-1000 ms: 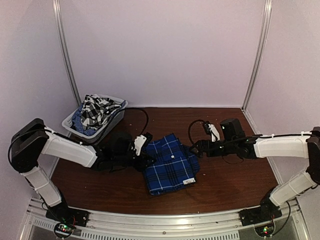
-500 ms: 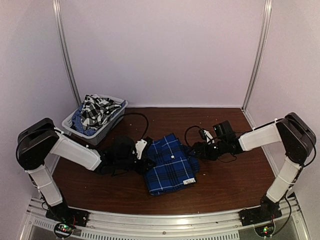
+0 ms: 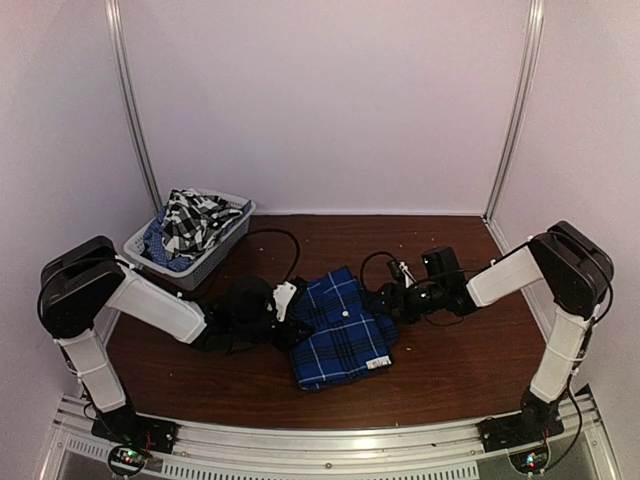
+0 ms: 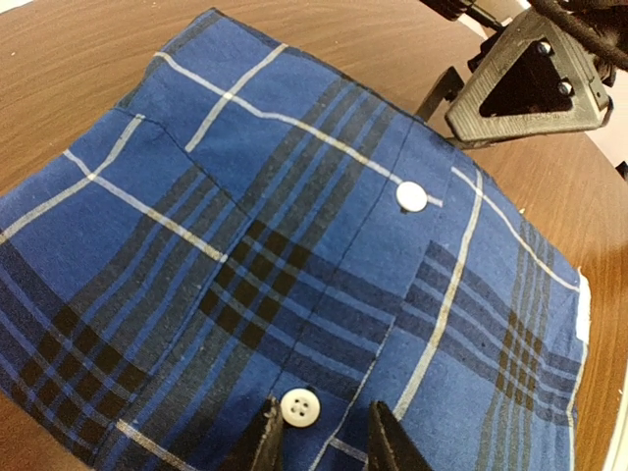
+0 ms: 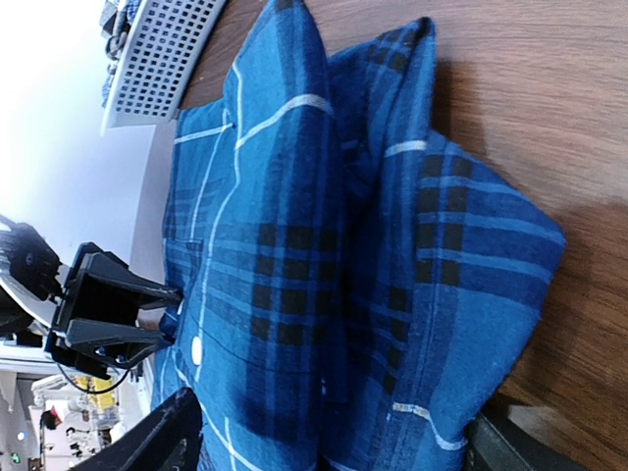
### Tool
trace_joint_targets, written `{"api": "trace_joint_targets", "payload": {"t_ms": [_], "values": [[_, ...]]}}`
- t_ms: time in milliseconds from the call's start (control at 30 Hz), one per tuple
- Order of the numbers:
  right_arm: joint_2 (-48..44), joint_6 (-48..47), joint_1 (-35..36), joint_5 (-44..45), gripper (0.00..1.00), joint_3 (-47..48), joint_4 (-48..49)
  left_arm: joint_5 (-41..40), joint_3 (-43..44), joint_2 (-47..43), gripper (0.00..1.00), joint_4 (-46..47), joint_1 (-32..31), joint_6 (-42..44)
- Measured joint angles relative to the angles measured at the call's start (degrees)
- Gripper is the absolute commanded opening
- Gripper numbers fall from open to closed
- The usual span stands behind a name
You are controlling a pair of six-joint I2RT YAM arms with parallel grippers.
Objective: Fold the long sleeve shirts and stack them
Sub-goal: Pick up the square-folded shirt from the center of the board.
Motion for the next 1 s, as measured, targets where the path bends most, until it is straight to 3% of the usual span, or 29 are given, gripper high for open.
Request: {"api": "trace_joint_targets", "payload": {"t_ms": [433,600,700,800,1000], "values": [[8.4,8.8,3.0,-6.8,0.55,-0.1,16.1,0.0,0.0,0.0,0.31,0.1,-0.1,-0.3],[9.4,12.4,3.0,-8.2,0.39,-1.3,21.1,-0.1,-0.3,0.0,0.3,0.1,-0.2,-0.5],[9.5,14.2,3.0,-9.1,0.23,-2.0,24.0,-0.5,-0.5,0.0,0.3,0.3,-0.2,-0.9],[9.5,16.0,3.0,-9.8,0.0,-3.1,27.2,-1.1,-0.8,0.0,0.31,0.7,-0.2,-1.1],[6.6,17.4,0.2,-10.6,0.0,-6.7,27.5,-2.4,-1.4,-1.0,0.32,0.9,-0.4,-1.7]]}}
